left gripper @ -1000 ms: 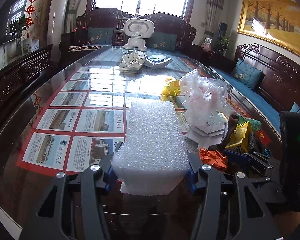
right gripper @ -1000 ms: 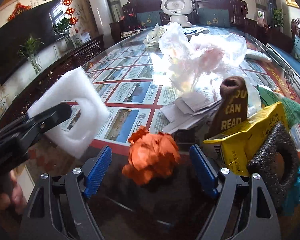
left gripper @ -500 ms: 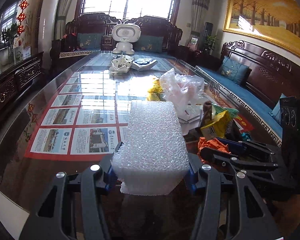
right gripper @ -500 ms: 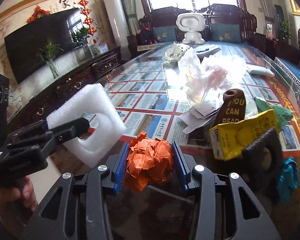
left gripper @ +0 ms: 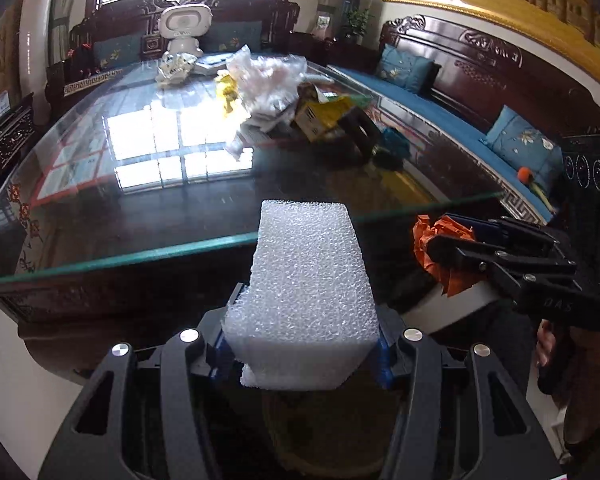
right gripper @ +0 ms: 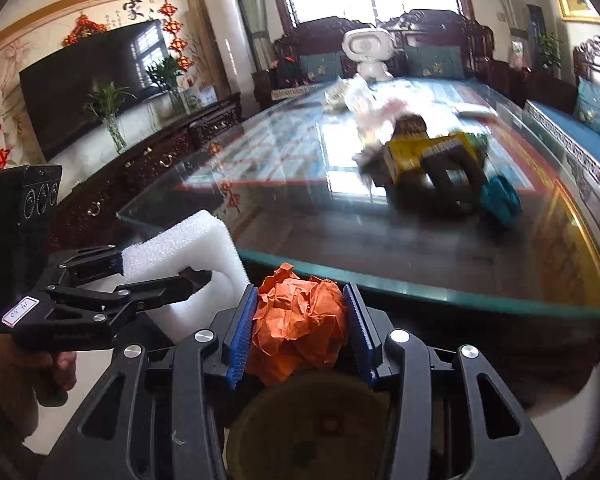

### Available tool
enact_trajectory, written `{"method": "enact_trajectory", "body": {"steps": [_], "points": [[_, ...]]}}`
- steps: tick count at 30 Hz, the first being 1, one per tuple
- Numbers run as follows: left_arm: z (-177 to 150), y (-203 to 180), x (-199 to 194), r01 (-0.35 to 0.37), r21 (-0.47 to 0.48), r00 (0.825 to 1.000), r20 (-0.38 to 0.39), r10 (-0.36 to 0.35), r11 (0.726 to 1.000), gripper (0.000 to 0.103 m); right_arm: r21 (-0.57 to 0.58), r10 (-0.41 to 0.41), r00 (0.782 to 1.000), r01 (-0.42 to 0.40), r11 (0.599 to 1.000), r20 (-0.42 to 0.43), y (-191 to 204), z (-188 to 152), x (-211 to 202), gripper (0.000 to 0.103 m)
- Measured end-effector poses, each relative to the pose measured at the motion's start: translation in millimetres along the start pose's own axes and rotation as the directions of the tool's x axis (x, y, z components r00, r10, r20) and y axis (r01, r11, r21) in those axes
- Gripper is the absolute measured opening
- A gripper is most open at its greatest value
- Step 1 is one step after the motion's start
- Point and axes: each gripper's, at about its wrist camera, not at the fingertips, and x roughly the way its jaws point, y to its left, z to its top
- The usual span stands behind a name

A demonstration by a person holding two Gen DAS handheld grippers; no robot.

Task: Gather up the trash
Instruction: 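Lower both tools into the yellow bin and open both to drop the items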

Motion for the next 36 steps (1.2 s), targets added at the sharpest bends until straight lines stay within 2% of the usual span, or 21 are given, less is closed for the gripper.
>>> {"method": "enact_trajectory", "body": {"steps": [4,8,11,13,14,15,18,25,28,30,36], "points": [[-37.6,-13.5,18.1,0.048,0.014,0.994,-0.102,-0.047,0.999,0.054,0.072,-0.023,0.997,0.029,0.997,-0.072,-11.1,-44.0,-1.4,0.043],[-71.1,-32.0,47.6,0.104,0.04,0.974,-0.207,-0.093,0.994,0.054,0.128,-0.044,0.989,0.063,0.99,-0.141,-19.5,-82.3,2.1,0.043],[-92.8,-43.1,79.5,0.124,0.054,0.952,-0.288,-0.104,0.991,0.054,0.16,-0.046,0.983,0.075,0.984,-0.179,-23.0,-100.7,6.1,0.043],[-102.5,-47.6,96.8,0.137,0.056,0.935,-0.336,-0.11,0.989,0.062,0.178,-0.055,0.978,0.091,0.98,-0.2,-27.2,-109.4,7.8,0.043],[-105.7,-49.4,101.3,0.142,0.059,0.93,-0.351,-0.113,0.988,0.077,0.186,-0.057,0.977,0.097,0.978,-0.207,-28.5,-112.1,8.5,0.043],[-108.0,-51.5,104.7,0.139,0.07,0.927,-0.36,-0.105,0.988,0.087,0.195,-0.062,0.976,0.103,0.975,-0.209,-30.5,-114.6,8.5,0.043],[-107.7,-55.7,109.1,0.126,0.122,0.927,-0.369,-0.073,0.985,0.089,0.191,-0.077,0.972,0.121,0.974,-0.224,-31.5,-117.5,11.8,0.043],[-100.6,-41.7,108.5,0.088,0.129,0.929,-0.367,-0.035,0.988,0.089,0.159,-0.055,0.961,0.101,0.982,-0.27,-28.5,-124.6,31.3,0.044],[-97.3,-35.0,107.2,0.069,0.128,0.93,-0.368,-0.018,0.989,0.089,0.131,-0.043,0.957,0.084,0.988,-0.286,-25.7,-123.3,39.9,0.049],[-96.9,-34.1,105.4,0.059,0.121,0.931,-0.365,-0.011,0.991,0.089,0.12,-0.04,0.956,0.078,0.99,-0.291,-23.3,-121.7,42.9,0.056],[-87.5,-27.5,101.2,0.035,0.105,0.94,-0.342,0.003,0.994,0.089,0.111,-0.038,0.96,0.072,0.991,-0.279,-23.2,-114.4,44.0,0.056]]}}
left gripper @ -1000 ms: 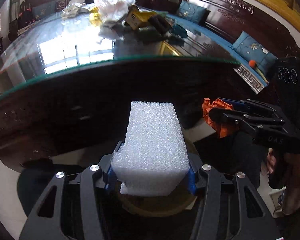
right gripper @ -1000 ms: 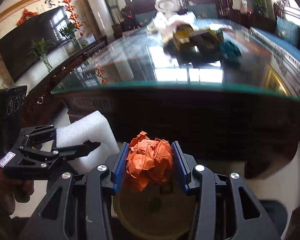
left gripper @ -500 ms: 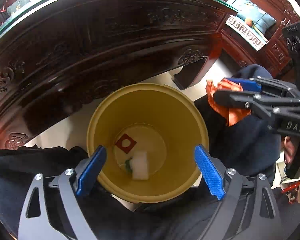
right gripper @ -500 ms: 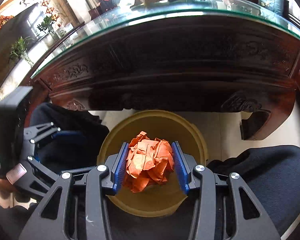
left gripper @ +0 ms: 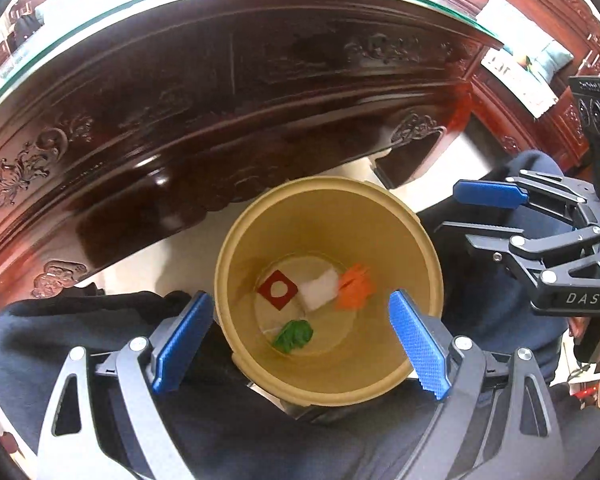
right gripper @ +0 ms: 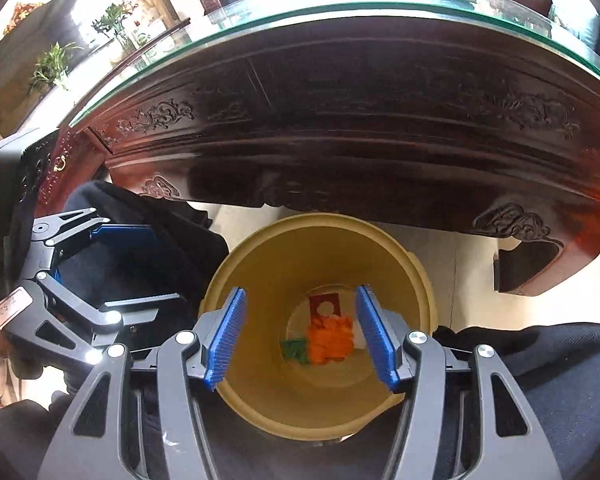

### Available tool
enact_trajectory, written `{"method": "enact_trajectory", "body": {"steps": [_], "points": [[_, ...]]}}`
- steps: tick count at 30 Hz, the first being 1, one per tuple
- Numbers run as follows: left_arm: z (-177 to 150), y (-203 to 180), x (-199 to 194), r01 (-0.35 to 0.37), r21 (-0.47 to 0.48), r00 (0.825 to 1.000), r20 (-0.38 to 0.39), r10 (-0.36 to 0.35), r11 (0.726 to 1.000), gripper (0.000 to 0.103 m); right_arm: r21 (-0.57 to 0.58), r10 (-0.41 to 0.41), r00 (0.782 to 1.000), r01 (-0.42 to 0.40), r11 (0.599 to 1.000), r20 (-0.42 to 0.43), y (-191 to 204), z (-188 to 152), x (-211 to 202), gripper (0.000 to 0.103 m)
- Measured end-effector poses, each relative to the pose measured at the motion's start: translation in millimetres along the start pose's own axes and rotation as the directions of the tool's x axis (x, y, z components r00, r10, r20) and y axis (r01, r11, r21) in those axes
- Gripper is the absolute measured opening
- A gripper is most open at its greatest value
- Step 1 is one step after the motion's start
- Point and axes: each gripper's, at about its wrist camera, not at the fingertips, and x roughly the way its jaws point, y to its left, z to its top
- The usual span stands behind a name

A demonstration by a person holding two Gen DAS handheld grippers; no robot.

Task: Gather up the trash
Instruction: 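Lower both tools into the yellow bin and open both to drop the items, then raise both tools back toward the remaining trash on the table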

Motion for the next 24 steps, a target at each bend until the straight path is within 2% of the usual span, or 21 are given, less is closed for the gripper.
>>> {"method": "enact_trajectory", "body": {"steps": [8,13,17,21,24], "points": [[14.4,1.6,-10.8,0.001,-0.027,0.999,0.054,0.0,1.0,0.089,0.014,0.016,0.999,-0.017,1.0,0.049,-6.2,10.6,-10.8,0.056],[32.0,5.9,-34.5,-0.011,-0.036,0.99,0.139,0.016,0.999,0.089,-0.005,0.037,0.992,-0.037,0.999,0.123,-5.6,27.4,-27.7,0.056],[57.3,11.9,-62.4,-0.029,-0.048,0.971,0.237,0.039,0.998,0.089,-0.027,0.048,0.977,-0.043,0.999,0.207,-6.2,48.4,-47.2,0.056],[91.6,18.7,-86.4,-0.058,-0.06,0.939,0.336,0.075,0.996,0.091,-0.047,0.031,0.955,-0.017,0.999,0.295,-9.0,76.7,-65.1,0.063],[118.0,23.7,-97.9,-0.078,-0.077,0.913,0.395,0.102,0.994,0.093,-0.053,0.011,0.93,0.01,0.999,0.367,-13.0,100.9,-78.5,0.067]]}}
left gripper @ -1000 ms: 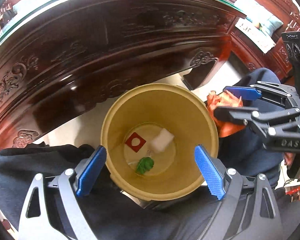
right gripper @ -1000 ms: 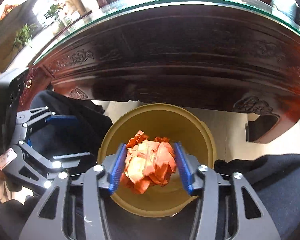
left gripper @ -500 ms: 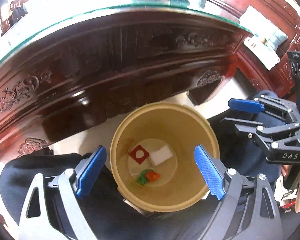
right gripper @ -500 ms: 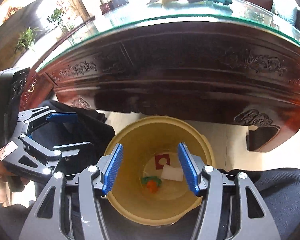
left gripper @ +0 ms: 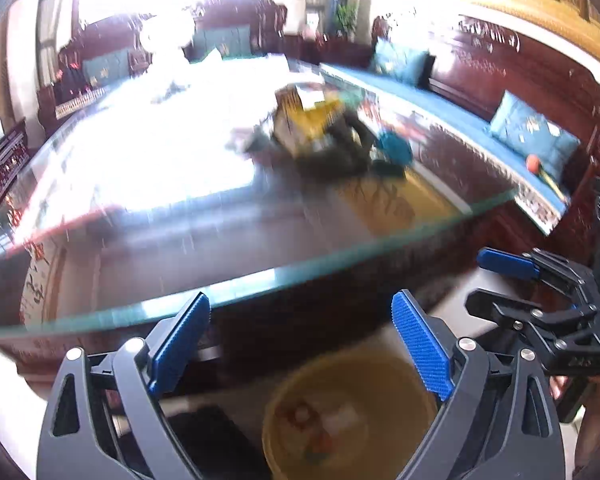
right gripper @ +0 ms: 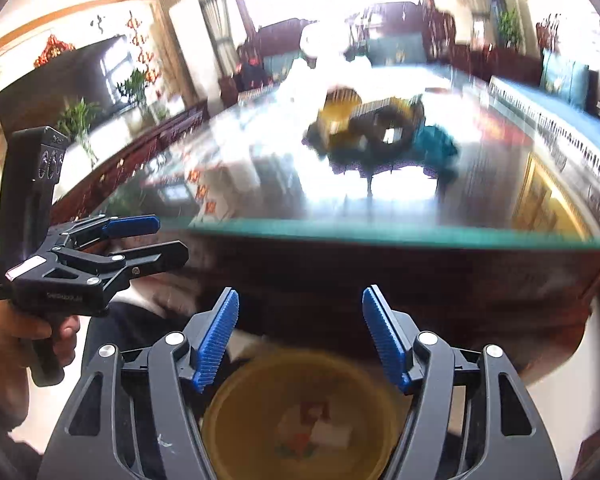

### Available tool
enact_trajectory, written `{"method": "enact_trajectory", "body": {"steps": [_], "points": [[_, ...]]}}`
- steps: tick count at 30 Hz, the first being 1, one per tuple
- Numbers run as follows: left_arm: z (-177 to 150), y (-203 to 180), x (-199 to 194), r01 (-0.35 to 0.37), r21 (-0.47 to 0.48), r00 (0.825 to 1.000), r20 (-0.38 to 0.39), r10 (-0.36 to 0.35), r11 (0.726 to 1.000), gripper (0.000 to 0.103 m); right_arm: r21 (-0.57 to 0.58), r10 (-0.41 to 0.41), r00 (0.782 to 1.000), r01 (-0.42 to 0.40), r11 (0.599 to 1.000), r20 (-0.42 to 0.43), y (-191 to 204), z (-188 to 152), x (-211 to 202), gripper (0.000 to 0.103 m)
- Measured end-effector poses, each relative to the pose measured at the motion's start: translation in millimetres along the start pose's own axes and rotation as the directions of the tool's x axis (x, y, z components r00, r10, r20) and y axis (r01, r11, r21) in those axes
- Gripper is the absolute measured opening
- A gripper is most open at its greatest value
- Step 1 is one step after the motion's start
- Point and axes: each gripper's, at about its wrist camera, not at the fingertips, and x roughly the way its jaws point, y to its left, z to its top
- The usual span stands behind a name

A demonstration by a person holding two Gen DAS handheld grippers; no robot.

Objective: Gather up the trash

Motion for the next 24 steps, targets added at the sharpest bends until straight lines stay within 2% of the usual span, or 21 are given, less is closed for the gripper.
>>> {"method": "enact_trajectory", "body": {"steps": [4,5,9,12,16,18,19,21,24], "points": [[37.2,2.4,8.9,-0.031,-0.023,0.997,0.075,0.033,0.999,0.096,-0.019,-0.03,0.995,0.032,0.999,0.094,-9.6,33.1,-0.6,0.077],[47.4,2.1,13.1,-0.029,-0.025,0.996,0.088,0.031,0.999,0.098,-0.021,-0.04,0.992,0.043,0.999,0.117,-11.3,40.8,0.2,0.082],[74.2,1.0,31.7,-0.065,-0.02,0.99,0.125,0.067,0.998,0.099,-0.023,-0.046,0.981,0.051,0.998,0.191,-19.0,63.3,4.9,0.092],[84.1,6.3,40.5,-0.087,-0.038,0.986,0.139,0.091,0.996,0.099,-0.027,-0.052,0.975,0.059,0.998,0.215,-25.9,77.1,13.5,0.095],[91.1,19.1,50.6,-0.091,-0.064,0.986,0.137,0.1,0.994,0.099,-0.081,-0.009,0.984,0.024,0.996,0.177,-29.6,93.5,36.3,0.095],[91.2,24.8,54.0,-0.101,-0.068,0.985,0.133,0.109,0.993,0.099,-0.102,0.002,0.986,0.014,0.995,0.164,-33.9,102.1,50.7,0.091],[92.4,26.6,55.3,-0.104,-0.069,0.985,0.13,0.112,0.992,0.099,-0.103,-0.006,0.992,0.019,0.994,0.126,-37.3,107.4,62.7,0.087],[94.2,30.3,60.0,-0.103,-0.069,0.987,0.12,0.11,0.992,0.099,-0.095,0.014,0.998,-0.009,0.995,0.055,-44.6,114.4,82.8,0.069],[95.4,32.5,67.3,-0.107,-0.062,0.988,0.106,0.113,0.992,0.099,-0.089,-0.002,1.0,0.0,0.996,-0.021,-52.8,121.2,110.5,0.065]]}}
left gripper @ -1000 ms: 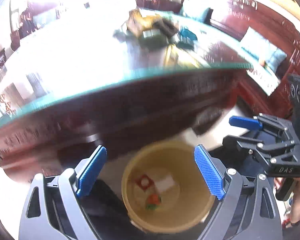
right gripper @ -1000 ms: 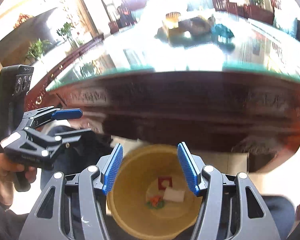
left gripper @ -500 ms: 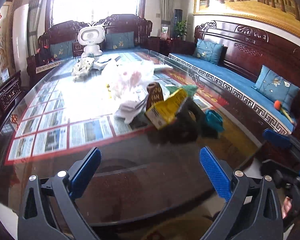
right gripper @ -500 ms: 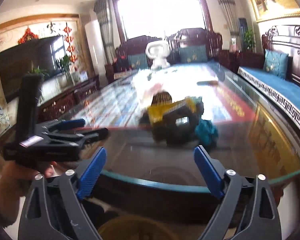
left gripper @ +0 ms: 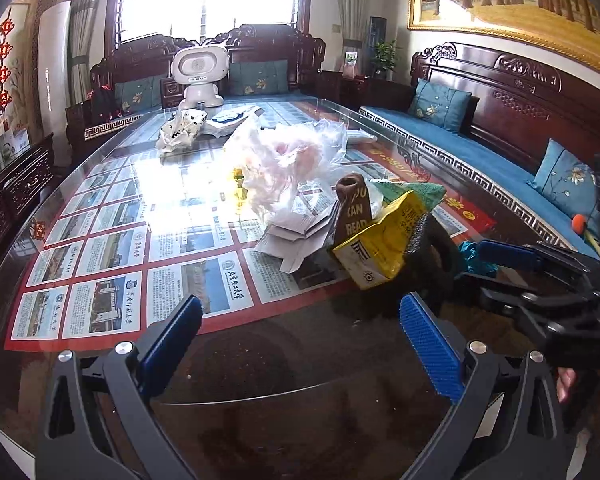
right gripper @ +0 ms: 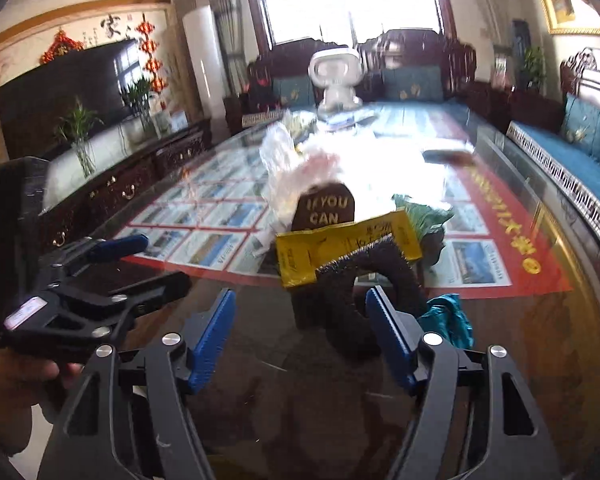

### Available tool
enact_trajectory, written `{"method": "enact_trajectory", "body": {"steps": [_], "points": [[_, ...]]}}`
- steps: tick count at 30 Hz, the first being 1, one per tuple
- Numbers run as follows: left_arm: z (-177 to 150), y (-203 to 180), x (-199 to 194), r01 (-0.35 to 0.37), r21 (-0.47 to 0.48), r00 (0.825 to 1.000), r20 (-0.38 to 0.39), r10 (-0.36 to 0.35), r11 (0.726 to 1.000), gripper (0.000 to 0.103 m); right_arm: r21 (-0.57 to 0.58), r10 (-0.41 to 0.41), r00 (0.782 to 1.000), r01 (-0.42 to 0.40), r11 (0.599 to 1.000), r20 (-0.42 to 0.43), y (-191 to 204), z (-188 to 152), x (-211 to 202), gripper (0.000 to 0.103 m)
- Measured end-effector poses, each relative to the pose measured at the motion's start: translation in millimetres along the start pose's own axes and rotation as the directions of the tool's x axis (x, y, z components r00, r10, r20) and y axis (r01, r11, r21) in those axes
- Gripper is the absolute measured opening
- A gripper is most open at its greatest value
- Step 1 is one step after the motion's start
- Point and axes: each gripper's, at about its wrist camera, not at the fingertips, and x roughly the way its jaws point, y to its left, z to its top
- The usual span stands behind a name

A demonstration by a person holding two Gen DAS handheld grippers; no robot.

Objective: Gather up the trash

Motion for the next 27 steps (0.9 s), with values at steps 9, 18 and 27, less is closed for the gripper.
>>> {"method": "enact_trajectory", "body": {"steps": [9,18,27], "points": [[2.0,-1.6,15.4,0.023,0.03,0.999,-0.034,-0.022,0.999,0.099,-0.034,-0.03,0.989,0.025,0.999,-0.142,-4.7,3.5,43.8,0.057],[8.1,-6.6,25.5,0.026,0.061,0.998,-0.057,-0.022,0.998,0.099,0.0,0.049,0.998,-0.049,0.999,-0.033,-15.1,9.0,25.6,0.017],[27.6,-43.8,50.2,0.137,0.172,0.989,-0.084,-0.124,0.975,0.099,0.044,0.093,0.987,-0.099,0.994,0.133,-27.1,24.8,-40.3,0.017]]}}
